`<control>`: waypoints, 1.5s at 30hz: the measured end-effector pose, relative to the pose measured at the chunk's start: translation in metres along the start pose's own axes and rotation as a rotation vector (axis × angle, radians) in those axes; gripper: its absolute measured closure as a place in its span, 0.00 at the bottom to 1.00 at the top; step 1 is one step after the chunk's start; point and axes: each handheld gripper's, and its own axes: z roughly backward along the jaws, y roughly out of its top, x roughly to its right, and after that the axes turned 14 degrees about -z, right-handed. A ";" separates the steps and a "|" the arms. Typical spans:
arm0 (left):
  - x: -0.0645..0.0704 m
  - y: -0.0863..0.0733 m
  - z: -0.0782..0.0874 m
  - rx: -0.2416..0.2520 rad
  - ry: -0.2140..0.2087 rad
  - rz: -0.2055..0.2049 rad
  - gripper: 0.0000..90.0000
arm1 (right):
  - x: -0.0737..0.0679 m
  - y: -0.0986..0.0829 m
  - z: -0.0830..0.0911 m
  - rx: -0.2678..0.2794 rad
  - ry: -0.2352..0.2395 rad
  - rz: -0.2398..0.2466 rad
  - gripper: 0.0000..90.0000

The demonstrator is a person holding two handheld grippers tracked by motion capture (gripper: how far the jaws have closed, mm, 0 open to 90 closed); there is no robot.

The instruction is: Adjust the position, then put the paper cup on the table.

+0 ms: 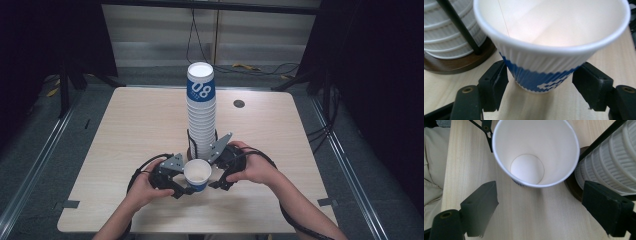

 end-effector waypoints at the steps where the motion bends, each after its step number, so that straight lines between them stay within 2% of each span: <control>1: 0.000 0.000 0.001 -0.011 0.000 0.004 0.28 | 0.000 -0.001 0.000 -0.004 0.002 -0.008 0.14; 3: 0.000 -0.001 0.002 -0.016 0.005 0.005 0.24 | -0.001 -0.002 0.000 -0.008 -0.003 -0.022 0.14; 7: 0.000 -0.004 0.005 -0.012 0.005 0.020 0.21 | 0.000 -0.004 -0.001 0.004 0.003 -0.010 0.14; 9: -0.001 -0.005 0.008 -0.028 -0.001 0.016 0.20 | 0.001 -0.006 -0.001 -0.001 0.001 -0.018 0.14; 13: -0.003 -0.009 0.014 -0.025 0.014 0.049 0.18 | 0.005 -0.010 -0.001 0.012 0.006 -0.031 0.14; 15: -0.003 -0.009 0.017 -0.037 0.025 0.043 0.18 | 0.006 -0.012 0.000 0.020 0.005 -0.036 0.14; 17: -0.003 -0.010 0.019 -0.024 0.027 0.054 0.18 | 0.006 -0.015 0.000 0.015 -0.002 -0.044 0.14; 20: -0.004 -0.012 0.023 -0.057 0.018 0.053 0.18 | 0.005 -0.018 0.001 0.032 0.002 -0.054 0.14; 22: -0.005 -0.014 0.025 -0.048 0.037 0.061 0.19 | 0.005 -0.020 0.002 0.027 0.001 -0.061 0.14; 26: -0.005 -0.013 0.031 -0.059 0.038 0.051 0.19 | 0.005 -0.025 0.002 0.042 0.000 -0.079 0.14; 28: -0.004 -0.015 0.032 -0.046 0.042 0.072 0.19 | 0.004 -0.027 0.002 0.043 0.002 -0.084 0.14; 29: -0.005 -0.015 0.034 -0.074 0.038 0.061 0.19 | 0.004 -0.028 0.002 0.045 0.005 -0.084 0.14; 31: -0.005 -0.016 0.034 -0.072 0.047 0.070 0.19 | 0.004 -0.028 0.002 0.044 0.003 -0.087 0.14; 33: -0.004 -0.018 0.035 -0.050 0.051 0.075 0.19 | 0.004 -0.028 0.002 0.042 0.003 -0.089 0.14; 36: -0.005 -0.021 0.037 -0.086 0.049 0.073 0.19 | 0.004 -0.027 0.002 0.049 0.007 -0.091 0.14; 37: -0.005 -0.021 0.038 -0.082 0.059 0.076 0.19 | 0.005 -0.026 0.003 0.051 0.005 -0.087 0.14; 39: -0.004 -0.022 0.040 -0.066 0.047 0.091 0.19 | 0.005 -0.026 0.002 0.059 0.003 -0.091 0.14; 40: -0.005 -0.023 0.040 -0.081 0.047 0.076 0.19 | 0.005 -0.027 0.002 0.057 0.003 -0.098 0.14; 41: -0.005 -0.023 0.041 -0.094 0.056 0.079 0.19 | 0.005 -0.028 0.002 0.060 0.005 -0.097 0.14; 44: -0.008 -0.024 0.043 -0.065 0.062 0.090 0.19 | 0.006 -0.032 0.002 0.082 0.007 -0.106 0.14; 45: -0.008 -0.024 0.045 -0.076 0.059 0.084 0.19 | 0.006 -0.033 0.003 0.080 0.002 -0.119 0.14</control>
